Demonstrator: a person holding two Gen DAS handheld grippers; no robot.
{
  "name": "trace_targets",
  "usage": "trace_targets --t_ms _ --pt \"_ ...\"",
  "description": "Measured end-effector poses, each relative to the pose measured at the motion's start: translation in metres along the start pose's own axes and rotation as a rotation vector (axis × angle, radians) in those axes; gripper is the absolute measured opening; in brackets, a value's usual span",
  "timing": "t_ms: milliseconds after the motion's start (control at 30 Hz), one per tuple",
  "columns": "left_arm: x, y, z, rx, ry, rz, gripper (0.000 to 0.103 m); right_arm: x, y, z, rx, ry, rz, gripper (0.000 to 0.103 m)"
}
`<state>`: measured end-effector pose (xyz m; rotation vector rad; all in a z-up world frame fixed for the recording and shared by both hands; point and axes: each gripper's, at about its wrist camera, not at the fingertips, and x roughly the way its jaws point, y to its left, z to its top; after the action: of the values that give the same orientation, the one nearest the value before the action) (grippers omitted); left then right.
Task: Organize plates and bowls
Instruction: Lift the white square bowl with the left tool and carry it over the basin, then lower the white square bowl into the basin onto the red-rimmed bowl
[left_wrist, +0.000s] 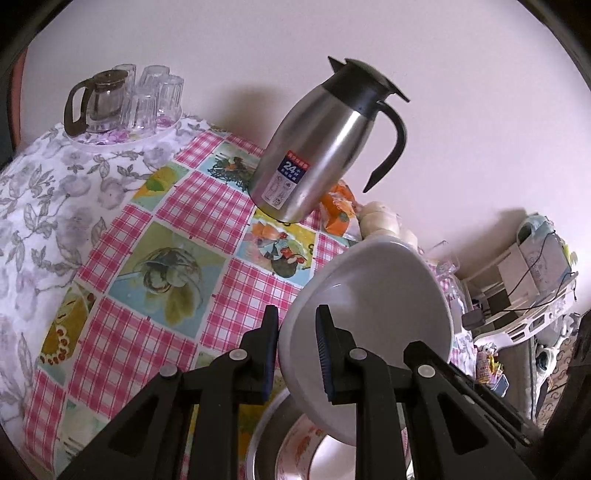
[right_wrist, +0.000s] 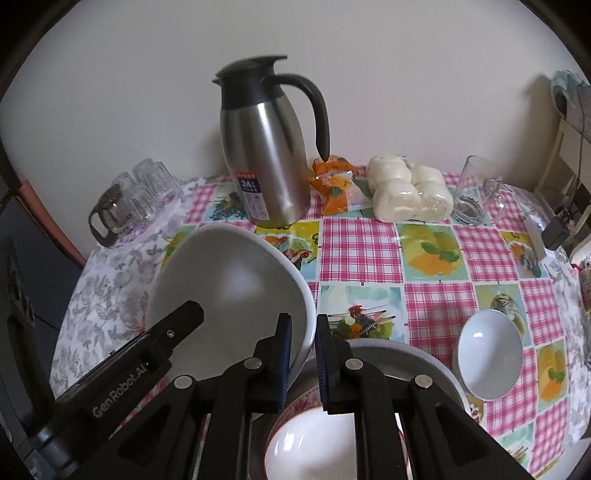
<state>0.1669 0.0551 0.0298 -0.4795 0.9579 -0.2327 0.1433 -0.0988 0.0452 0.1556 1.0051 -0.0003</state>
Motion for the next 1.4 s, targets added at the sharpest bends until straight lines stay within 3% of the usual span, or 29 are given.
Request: trace_targets --t_ms 633,1033,1400 --pt "-0.052 -0.023 -0.034 0.107 -0.063 0.004 0.021 -0.055 -0.030 -0.061 0.140 -0.149 0.164 0.014" --pt "-0.052 -0.053 -0.062 0.205 -0.040 0.017 0.021 -0.078 -0.061 -0.085 0.210 -0.215 0.165 0.014" --pt "-0.052 -0.059 -0.075 0.212 -0.024 0.036 0.021 -0.080 -0.069 -0.098 0.206 -0.179 0.164 0.015"
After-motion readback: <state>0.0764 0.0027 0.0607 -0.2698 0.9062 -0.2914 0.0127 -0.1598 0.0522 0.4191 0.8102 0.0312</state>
